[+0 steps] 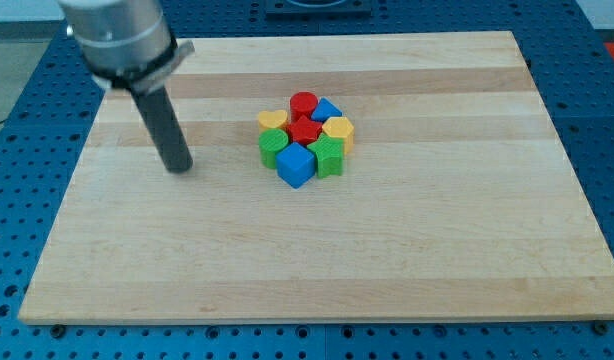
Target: Push the green circle to the bottom of the green star
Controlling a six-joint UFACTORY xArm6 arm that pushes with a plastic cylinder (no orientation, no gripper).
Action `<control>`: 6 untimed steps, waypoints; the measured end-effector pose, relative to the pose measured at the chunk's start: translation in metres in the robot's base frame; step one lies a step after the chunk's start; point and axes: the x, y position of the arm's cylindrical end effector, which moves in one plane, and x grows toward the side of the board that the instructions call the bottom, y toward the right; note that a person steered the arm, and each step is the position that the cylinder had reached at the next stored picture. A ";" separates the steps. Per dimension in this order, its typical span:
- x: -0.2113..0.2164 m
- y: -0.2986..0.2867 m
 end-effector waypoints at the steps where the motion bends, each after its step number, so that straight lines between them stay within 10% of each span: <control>1: -0.027 0.046; 6: 0.059 0.150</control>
